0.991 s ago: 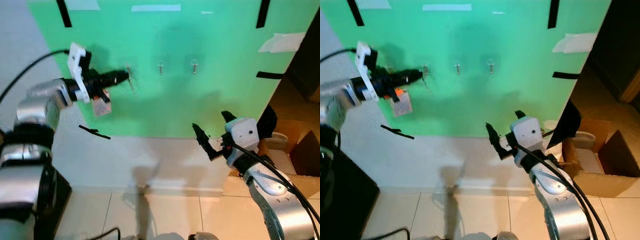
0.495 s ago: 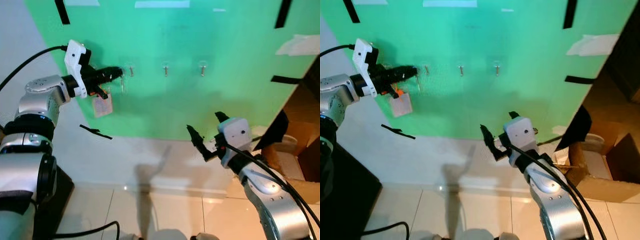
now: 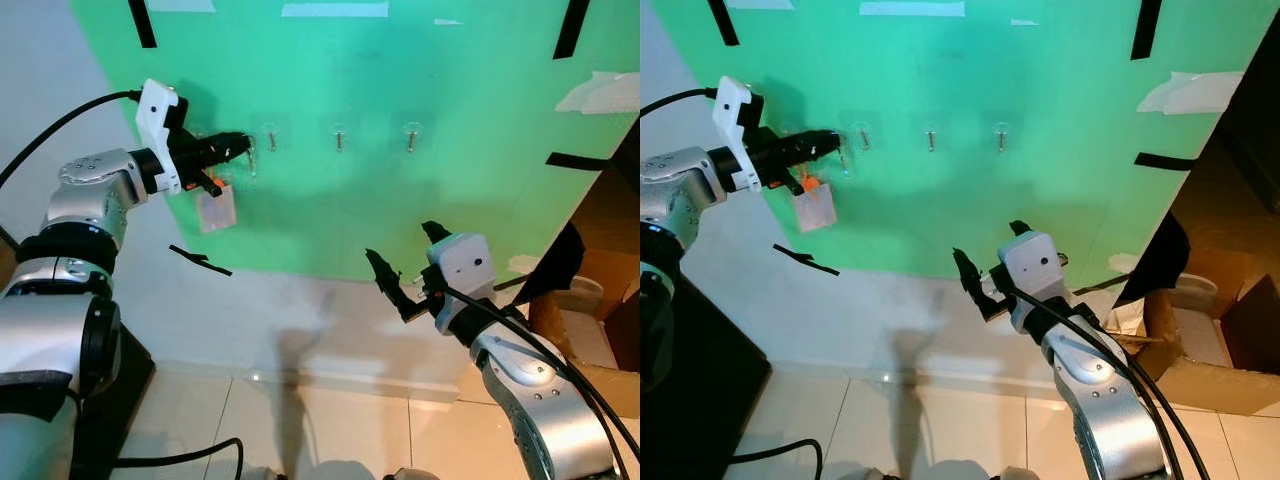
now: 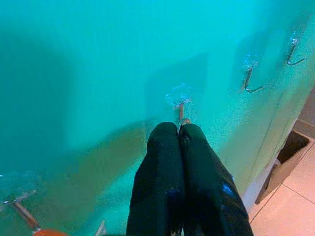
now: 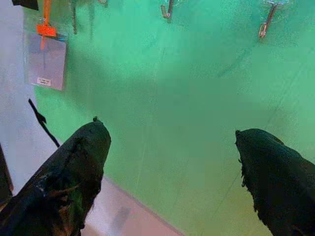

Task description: Hang keys on a hook

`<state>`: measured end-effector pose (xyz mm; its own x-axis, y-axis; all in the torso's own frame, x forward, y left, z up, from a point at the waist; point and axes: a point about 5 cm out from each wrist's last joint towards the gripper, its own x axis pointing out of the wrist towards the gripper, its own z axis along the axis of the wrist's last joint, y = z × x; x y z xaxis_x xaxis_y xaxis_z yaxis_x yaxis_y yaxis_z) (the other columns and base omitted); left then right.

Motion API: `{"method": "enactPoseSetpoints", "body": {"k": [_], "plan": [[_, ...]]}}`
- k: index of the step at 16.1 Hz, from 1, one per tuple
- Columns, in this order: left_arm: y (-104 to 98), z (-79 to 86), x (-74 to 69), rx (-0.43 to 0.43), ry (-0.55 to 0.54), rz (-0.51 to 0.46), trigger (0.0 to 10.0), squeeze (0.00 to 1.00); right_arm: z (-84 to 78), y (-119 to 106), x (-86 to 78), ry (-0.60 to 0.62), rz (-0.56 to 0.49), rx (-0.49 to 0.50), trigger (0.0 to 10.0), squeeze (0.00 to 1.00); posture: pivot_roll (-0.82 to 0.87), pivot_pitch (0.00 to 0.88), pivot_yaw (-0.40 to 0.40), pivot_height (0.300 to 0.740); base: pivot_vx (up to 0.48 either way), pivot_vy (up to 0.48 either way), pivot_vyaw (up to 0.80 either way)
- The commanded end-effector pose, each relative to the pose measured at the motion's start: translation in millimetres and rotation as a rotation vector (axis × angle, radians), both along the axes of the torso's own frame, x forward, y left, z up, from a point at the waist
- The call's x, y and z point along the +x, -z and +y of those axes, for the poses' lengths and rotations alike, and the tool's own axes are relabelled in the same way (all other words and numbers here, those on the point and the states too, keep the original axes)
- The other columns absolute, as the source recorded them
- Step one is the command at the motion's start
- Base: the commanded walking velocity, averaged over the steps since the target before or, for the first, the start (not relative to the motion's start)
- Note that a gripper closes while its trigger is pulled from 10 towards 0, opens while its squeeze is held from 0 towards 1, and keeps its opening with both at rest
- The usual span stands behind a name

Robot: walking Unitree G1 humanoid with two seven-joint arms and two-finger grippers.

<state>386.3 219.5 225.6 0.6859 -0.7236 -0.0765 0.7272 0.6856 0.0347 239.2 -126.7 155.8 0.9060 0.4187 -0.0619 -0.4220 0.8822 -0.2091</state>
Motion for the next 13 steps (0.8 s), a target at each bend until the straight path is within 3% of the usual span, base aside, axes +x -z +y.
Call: {"method": "enactPoseSetpoints", "body": {"k": [1, 6, 13], "plan": [[-6.6, 0.4, 1.1, 0.002, 0.005, -0.016, 10.0, 0.00, 2.1, -5.2, -0.3, -0.001, -0.018, -0.004, 10.0, 0.00, -0.17, 0.000, 0.111, 0.732, 0.000, 0.000, 0.00], [1.1, -17.3, 3.2, 0.004, 0.057, 0.001, 10.0, 0.00, 2.7, -4.6, -1.2, 0.004, -0.018, -0.003, 10.0, 0.00, -0.17, 0.000, 0.121, 0.732, 0.000, 0.000, 0.00], [-5.3, -20.4, 8.1, 0.003, 0.001, -0.036, 10.0, 0.00, 2.4, -5.1, -0.6, 0.013, -0.024, -0.002, 10.0, 0.00, -0.18, 0.000, 0.125, 0.732, 0.000, 0.000, 0.00]]}}
